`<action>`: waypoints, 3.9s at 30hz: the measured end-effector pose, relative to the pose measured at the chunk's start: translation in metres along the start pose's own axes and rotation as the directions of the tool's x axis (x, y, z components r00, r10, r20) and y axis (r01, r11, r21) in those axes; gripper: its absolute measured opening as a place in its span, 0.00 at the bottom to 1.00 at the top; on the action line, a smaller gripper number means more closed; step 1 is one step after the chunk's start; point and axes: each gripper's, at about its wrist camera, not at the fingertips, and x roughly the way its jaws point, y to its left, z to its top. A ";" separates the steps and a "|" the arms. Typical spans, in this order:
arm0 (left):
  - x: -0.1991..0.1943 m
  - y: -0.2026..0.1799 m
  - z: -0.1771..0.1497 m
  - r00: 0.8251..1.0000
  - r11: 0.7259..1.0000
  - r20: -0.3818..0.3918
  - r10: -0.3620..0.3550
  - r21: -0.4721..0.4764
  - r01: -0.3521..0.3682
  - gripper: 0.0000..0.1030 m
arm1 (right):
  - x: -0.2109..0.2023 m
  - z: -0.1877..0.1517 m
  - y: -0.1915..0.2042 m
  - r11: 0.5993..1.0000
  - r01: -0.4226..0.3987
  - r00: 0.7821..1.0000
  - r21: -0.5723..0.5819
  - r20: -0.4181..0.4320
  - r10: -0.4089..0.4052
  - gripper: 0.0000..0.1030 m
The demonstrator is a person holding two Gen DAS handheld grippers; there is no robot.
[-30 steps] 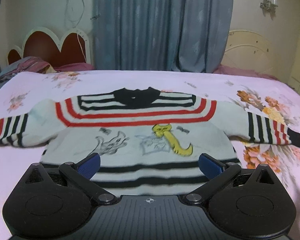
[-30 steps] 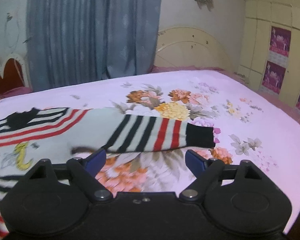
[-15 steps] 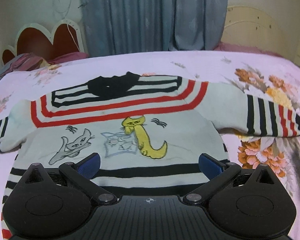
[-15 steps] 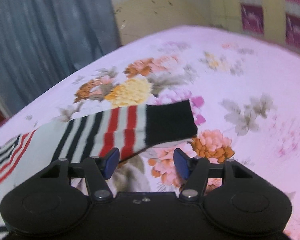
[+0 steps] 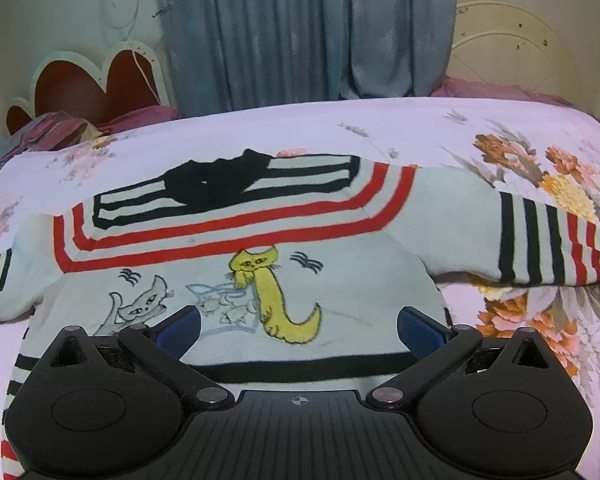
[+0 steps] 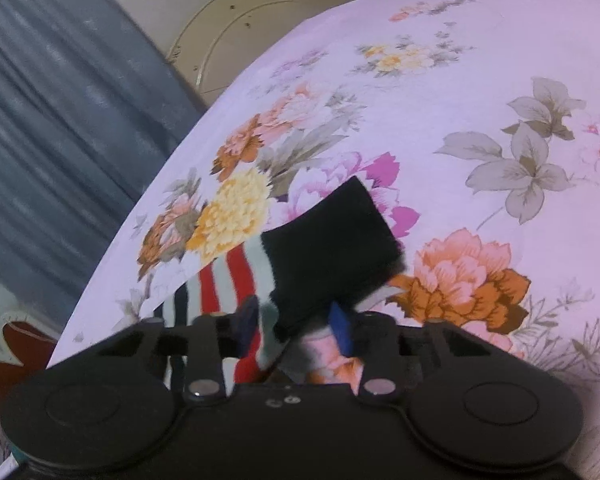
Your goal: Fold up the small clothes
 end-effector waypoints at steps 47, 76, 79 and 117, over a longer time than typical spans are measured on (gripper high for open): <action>0.116 0.228 0.002 0.953 0.908 0.005 -0.303 -0.302 0.290 0.64 | -0.039 -0.251 0.305 0.579 -0.323 0.943 -0.748 -0.207 0.259 0.19; 0.138 0.224 0.007 0.996 0.981 0.012 -0.090 -0.172 0.091 0.11 | 0.006 -0.207 0.245 0.613 -0.195 0.968 -0.765 -0.251 -0.006 0.00; 0.138 0.224 0.007 0.996 0.983 0.008 -0.092 -0.159 0.092 0.11 | 0.001 -0.197 0.249 0.632 -0.222 0.968 -0.743 -0.246 0.051 0.05; 0.146 0.235 0.009 0.999 0.957 0.033 -0.040 -0.286 0.048 0.04 | 0.151 -0.114 0.290 0.770 -0.348 0.914 -0.535 -0.375 0.152 0.26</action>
